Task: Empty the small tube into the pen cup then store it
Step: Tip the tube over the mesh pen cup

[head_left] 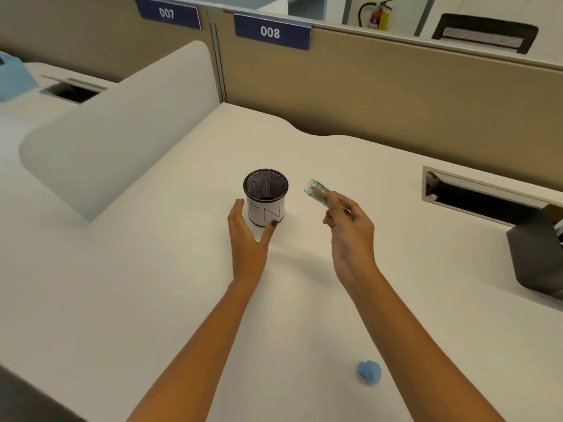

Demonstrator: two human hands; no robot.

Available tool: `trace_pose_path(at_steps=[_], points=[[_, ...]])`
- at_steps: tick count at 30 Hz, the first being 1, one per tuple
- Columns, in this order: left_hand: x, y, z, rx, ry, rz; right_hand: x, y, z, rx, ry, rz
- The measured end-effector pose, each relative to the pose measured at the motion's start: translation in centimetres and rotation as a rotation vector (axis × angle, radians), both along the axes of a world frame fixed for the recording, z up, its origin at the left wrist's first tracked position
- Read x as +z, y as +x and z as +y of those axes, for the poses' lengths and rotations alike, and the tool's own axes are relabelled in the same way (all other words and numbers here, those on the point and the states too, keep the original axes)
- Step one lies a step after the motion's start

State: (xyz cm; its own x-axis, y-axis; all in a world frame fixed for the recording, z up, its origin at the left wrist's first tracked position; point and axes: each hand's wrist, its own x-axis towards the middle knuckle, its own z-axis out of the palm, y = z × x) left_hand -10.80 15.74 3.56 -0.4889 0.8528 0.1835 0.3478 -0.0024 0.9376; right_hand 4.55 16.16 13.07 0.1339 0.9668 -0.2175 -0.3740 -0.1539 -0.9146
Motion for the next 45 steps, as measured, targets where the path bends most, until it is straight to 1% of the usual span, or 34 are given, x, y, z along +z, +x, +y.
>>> trace_pose_path(at_steps=[5,9,11,17,20,27,32,36,40,43,45], points=[[0.1,-0.4,3.0,0.001,0.062,-0.035,-0.4,-2.5,4.2,0.022,0.019,-0.09],[-0.3,-0.4,3.9,-0.026,0.098,-0.067,-1.0,-3.8,5.8,0.011,0.04,-0.154],[-0.7,-0.6,4.3,-0.039,0.107,-0.071,-1.4,-4.2,6.6,0.009,0.041,-0.158],[-1.9,-1.2,4.7,-0.039,0.102,-0.076,-2.7,-4.7,8.2,-0.028,0.03,-0.256],[-2.3,-1.2,5.0,-0.041,0.103,-0.091,-3.0,-4.9,8.5,-0.044,0.1,-0.322],[-2.3,-1.2,5.0,-0.036,0.099,-0.09,-3.1,-5.5,8.8,-0.038,0.339,-0.505],[-2.3,-1.1,4.9,-0.029,0.097,-0.085,-3.2,-5.6,9.1,-0.03,0.42,-0.603],[-2.4,-1.1,4.9,-0.028,0.099,-0.082,-3.4,-5.7,9.2,-0.034,0.452,-0.606],[-2.5,-1.2,4.9,-0.029,0.083,-0.077,-3.7,-5.7,9.4,-0.026,0.509,-0.662],[-2.5,-1.2,5.0,-0.025,0.073,-0.08,-3.9,-5.7,9.4,-0.03,0.541,-0.642],[-2.5,-1.2,5.0,-0.02,0.072,-0.082,-4.0,-5.7,9.5,-0.018,0.574,-0.681]])
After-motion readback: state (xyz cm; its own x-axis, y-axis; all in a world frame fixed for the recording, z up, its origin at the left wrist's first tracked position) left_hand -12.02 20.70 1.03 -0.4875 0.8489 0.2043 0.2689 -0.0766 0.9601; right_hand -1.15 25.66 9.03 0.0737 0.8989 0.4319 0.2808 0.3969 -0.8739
